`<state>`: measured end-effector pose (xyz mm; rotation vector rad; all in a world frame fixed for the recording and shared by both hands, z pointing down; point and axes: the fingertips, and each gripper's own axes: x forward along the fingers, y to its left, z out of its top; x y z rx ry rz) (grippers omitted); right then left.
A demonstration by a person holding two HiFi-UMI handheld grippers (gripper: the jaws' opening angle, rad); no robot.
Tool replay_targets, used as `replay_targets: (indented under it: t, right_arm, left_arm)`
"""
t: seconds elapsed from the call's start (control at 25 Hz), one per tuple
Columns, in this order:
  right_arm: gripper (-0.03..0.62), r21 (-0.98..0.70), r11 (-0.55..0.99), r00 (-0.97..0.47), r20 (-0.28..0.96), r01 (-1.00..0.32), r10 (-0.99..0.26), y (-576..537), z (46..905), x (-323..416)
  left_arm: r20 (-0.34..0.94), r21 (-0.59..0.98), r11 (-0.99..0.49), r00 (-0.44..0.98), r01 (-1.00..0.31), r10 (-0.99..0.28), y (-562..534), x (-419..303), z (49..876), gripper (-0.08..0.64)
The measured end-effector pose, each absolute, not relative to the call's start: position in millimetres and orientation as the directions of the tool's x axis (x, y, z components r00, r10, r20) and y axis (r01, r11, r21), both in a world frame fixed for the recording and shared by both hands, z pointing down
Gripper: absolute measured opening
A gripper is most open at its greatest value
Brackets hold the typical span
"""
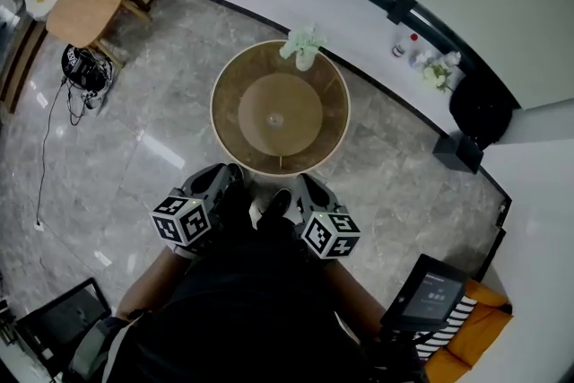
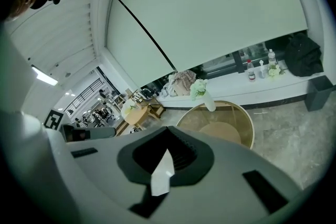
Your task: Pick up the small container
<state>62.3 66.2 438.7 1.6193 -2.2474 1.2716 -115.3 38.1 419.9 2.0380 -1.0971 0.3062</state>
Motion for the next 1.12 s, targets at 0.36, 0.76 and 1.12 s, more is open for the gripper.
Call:
replay_targets:
  t: [0.36, 0.76, 1.12]
  right_arm:
    - [0.006, -0.528, -0.029, -0.321, 0.559, -0.849, -0.764, 26, 449, 66]
    - [0.006, -0.476, -0.131, -0.219, 0.61, -0.87, -0.762, -10, 457, 29]
    - [0.006, -0.448, -0.201, -0.161, 0.648, -0.871, -0.744, -16, 493, 45]
  left_arm:
    - [0.542, 0.513, -0.406, 0.652, -0.756, -0.53, -30, -121, 436, 0.003]
    - [0.565, 0.464, -0.544, 0.707, -0.699, -0.426, -97, -150, 459, 0.003]
    - [0.599, 0.342, -0.672, 0.703, -0.657, -0.383, -130, -139, 486, 0.003]
